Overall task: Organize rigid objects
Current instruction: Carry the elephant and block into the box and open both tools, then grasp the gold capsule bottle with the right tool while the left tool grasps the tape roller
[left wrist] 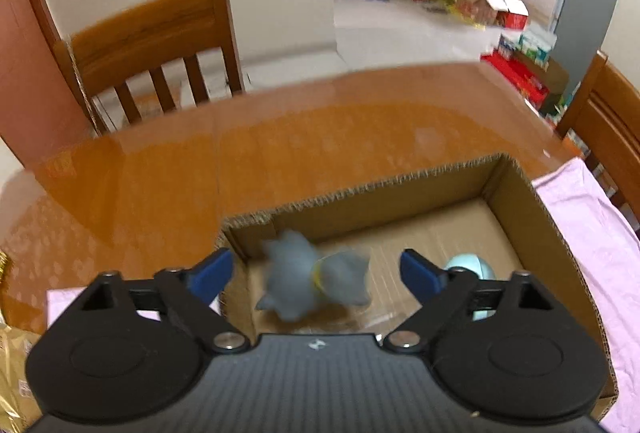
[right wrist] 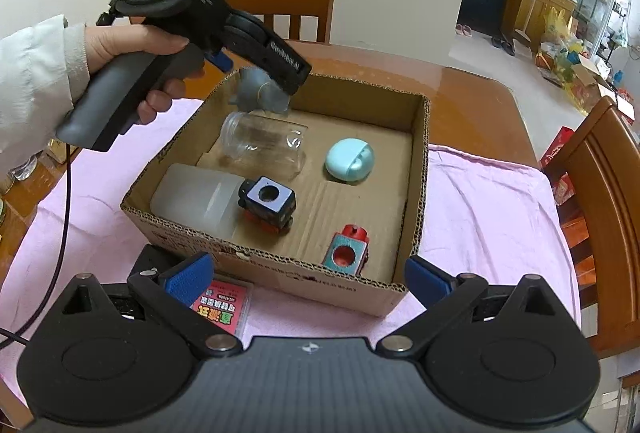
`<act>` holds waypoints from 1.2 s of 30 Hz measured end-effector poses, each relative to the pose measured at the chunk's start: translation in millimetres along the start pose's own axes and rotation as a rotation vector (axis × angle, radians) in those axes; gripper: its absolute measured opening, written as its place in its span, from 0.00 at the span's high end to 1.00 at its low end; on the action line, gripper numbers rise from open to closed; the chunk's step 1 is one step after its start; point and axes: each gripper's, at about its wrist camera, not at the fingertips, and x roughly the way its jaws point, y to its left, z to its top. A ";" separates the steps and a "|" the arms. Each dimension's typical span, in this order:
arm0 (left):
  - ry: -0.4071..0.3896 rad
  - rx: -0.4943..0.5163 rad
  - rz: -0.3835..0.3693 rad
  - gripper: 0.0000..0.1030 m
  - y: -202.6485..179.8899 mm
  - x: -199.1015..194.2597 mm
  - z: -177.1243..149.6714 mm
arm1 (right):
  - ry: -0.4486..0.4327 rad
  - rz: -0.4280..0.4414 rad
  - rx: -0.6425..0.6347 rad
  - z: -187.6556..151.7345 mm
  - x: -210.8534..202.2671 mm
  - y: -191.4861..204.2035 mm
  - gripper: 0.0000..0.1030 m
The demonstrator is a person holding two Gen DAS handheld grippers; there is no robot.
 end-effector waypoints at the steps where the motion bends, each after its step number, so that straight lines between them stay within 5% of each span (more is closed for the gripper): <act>1: -0.019 0.010 0.009 0.05 -0.4 -6.4 -1.5 | 0.002 -0.003 -0.003 -1.1 0.0 0.1 0.00; 18: -0.104 0.007 -0.007 0.03 1.5 -99.8 -68.0 | 0.028 0.021 -0.054 -35.3 -6.8 3.5 0.00; 27: -0.050 -0.109 0.017 0.03 -3.4 -120.9 -145.7 | 0.045 0.094 -0.085 -66.1 -5.8 15.2 0.00; 36: -0.004 -0.160 0.046 0.03 6.9 -117.5 -208.1 | 0.033 0.021 -0.074 -99.6 -11.7 54.2 0.00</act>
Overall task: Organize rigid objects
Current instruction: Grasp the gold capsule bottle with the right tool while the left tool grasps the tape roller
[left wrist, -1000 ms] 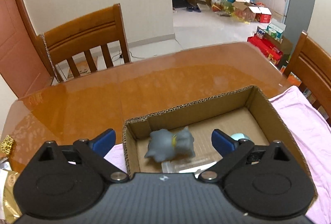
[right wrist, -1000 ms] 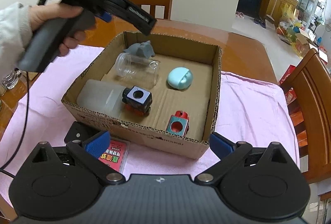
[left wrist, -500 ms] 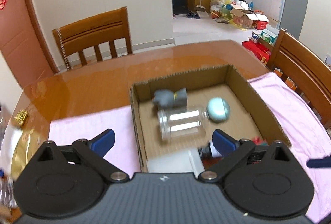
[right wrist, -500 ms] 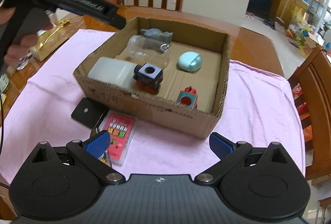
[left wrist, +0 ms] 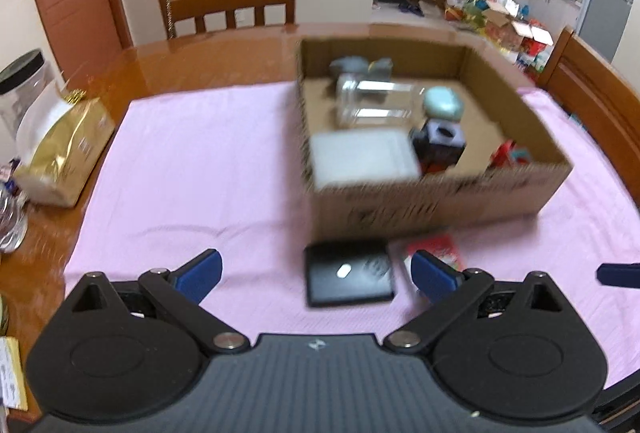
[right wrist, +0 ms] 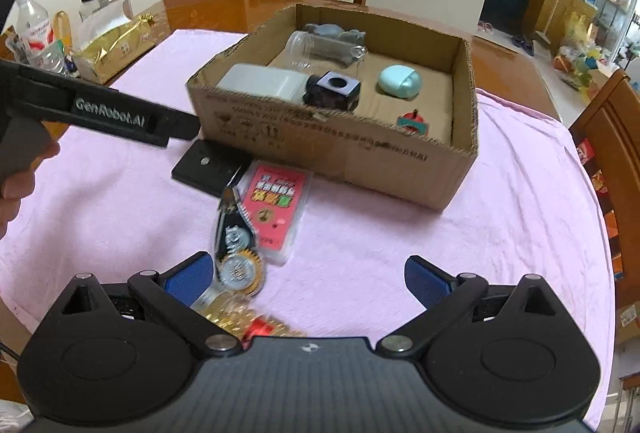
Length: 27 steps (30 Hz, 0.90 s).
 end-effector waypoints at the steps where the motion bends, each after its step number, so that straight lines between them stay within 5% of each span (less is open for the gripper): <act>1: 0.007 0.000 0.003 0.03 3.2 0.7 -3.5 | 0.002 -0.013 -0.003 -2.3 0.6 6.0 0.00; 14: 0.034 0.033 -0.060 0.03 25.9 2.5 -27.3 | 0.012 -0.235 -0.045 -20.7 26.9 73.9 0.00; 27: 0.043 0.148 -0.156 0.03 -17.1 2.0 -24.0 | 0.091 -0.200 0.082 -52.8 26.3 36.8 0.00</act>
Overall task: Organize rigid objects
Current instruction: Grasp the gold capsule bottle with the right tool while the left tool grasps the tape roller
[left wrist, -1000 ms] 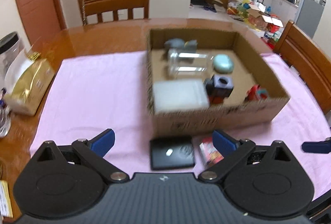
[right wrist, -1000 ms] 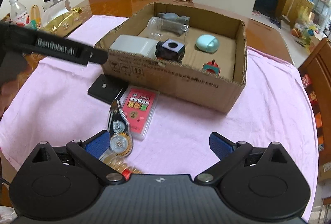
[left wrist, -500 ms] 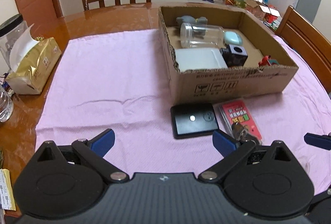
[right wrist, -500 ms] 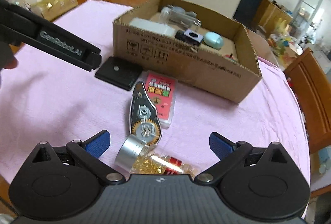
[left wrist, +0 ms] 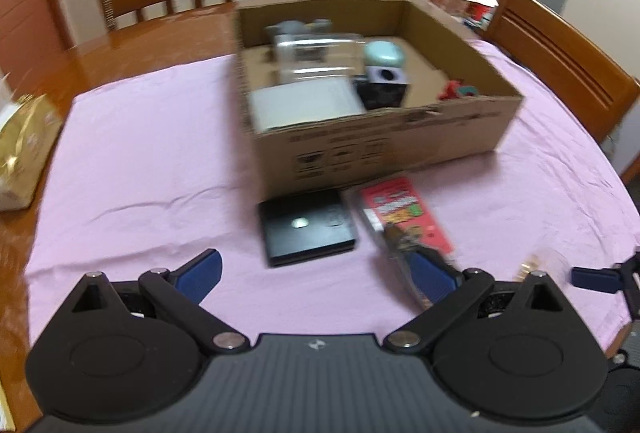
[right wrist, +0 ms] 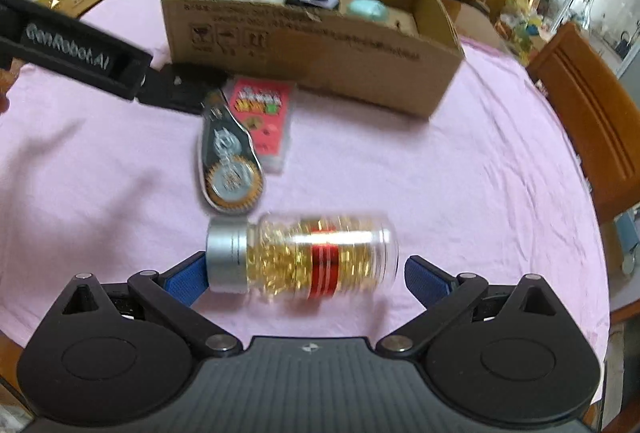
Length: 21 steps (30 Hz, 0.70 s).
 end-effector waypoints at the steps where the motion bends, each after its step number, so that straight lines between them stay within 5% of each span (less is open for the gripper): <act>1: -0.001 0.018 -0.008 0.03 -5.2 0.6 1.6 | 0.007 0.007 0.004 -2.1 1.7 -4.0 0.00; 6: -0.012 0.087 -0.037 0.03 -29.3 7.7 11.8 | 0.036 0.054 0.009 -10.6 10.3 -15.1 0.00; 10: -0.010 0.089 0.009 0.03 -41.0 27.3 20.6 | 0.038 0.093 0.042 -12.8 13.1 -21.1 0.00; 21: 0.071 0.051 0.077 0.03 -20.6 41.6 7.5 | 0.012 0.126 0.029 -14.7 12.9 -23.9 0.00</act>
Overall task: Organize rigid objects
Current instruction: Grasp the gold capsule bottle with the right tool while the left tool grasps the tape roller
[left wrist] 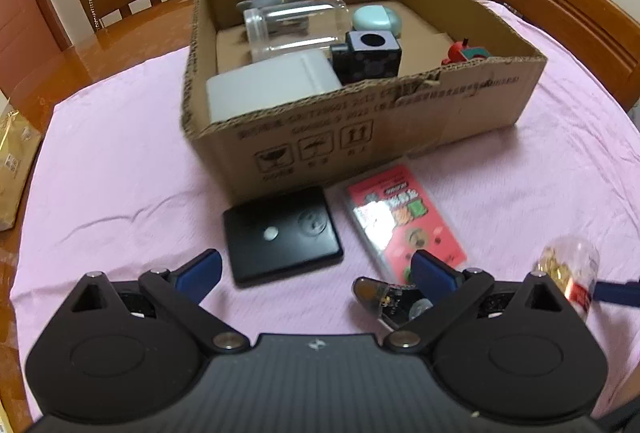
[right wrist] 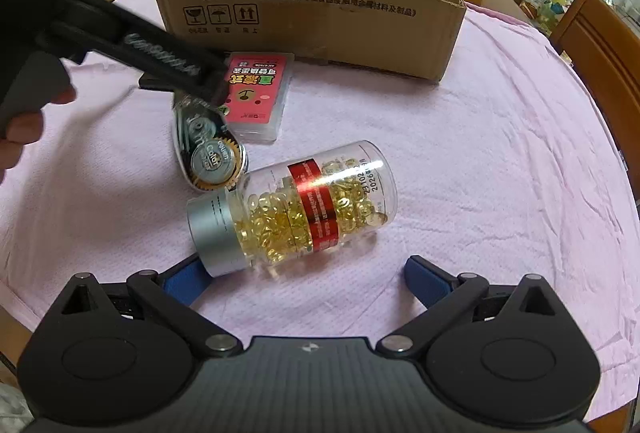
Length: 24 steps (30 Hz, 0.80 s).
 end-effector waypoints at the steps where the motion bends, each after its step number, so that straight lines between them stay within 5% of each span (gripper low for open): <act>1: 0.001 0.005 -0.006 0.03 1.8 -3.4 -2.8 | -0.004 0.002 -0.003 -0.1 -0.1 -0.6 0.00; 24: 0.044 0.136 -0.131 0.02 -36.7 -5.7 -43.3 | 0.014 0.091 -0.150 -2.8 -4.4 -16.9 0.00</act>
